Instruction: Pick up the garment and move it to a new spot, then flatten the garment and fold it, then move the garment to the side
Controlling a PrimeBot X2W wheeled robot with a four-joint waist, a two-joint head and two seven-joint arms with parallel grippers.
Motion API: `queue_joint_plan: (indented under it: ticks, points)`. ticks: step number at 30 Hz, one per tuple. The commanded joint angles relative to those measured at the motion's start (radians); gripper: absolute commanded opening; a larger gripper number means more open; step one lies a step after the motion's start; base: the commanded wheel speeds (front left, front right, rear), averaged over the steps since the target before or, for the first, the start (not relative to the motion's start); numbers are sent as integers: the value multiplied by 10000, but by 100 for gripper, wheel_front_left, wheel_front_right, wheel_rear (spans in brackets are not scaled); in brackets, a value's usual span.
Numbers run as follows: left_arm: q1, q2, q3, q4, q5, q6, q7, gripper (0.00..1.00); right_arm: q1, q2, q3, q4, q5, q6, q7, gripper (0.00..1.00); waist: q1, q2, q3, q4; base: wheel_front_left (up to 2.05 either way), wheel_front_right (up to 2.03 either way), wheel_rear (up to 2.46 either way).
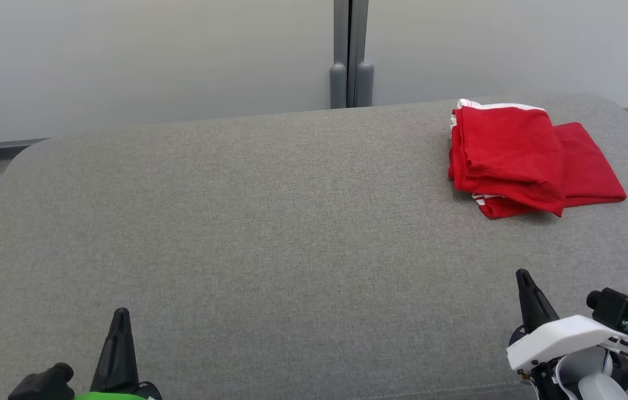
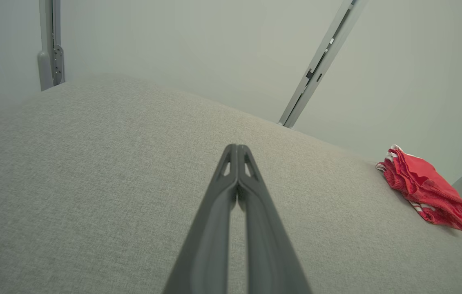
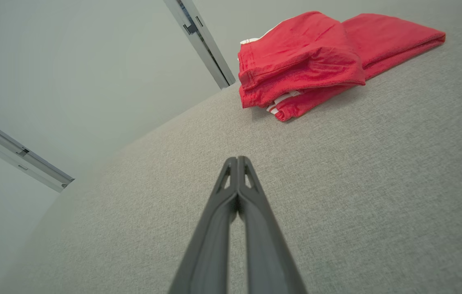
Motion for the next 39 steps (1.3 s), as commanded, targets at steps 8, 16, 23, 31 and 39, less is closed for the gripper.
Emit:
queue_joint_plan:
  ticks: [8,16,23,31,39]
  points:
    - [-260,-14,-47,-280,-1541,-47,154,0,-232,14,-397,-273,1367,1,553,0,0,-1,41,13,0,0,0]
    - [-316,-33,-106,-351,-2754,-59,288,0,-248,62,-690,-350,2434,0,1019,0,0,-1,82,26,0,0,0]
    - [-360,-48,-155,-414,-3724,-65,397,0,-261,97,-927,-410,3295,1,1392,0,0,-1,118,37,0,0,0]
    - [-385,-65,-206,-481,-4756,-74,509,0,-275,141,-1177,-473,4211,1,1795,0,0,-1,159,50,0,0,0]
    - [-424,-82,-252,-540,-5730,-86,617,0,-289,183,-1406,-535,5060,0,2165,0,0,-1,201,62,0,0,0]
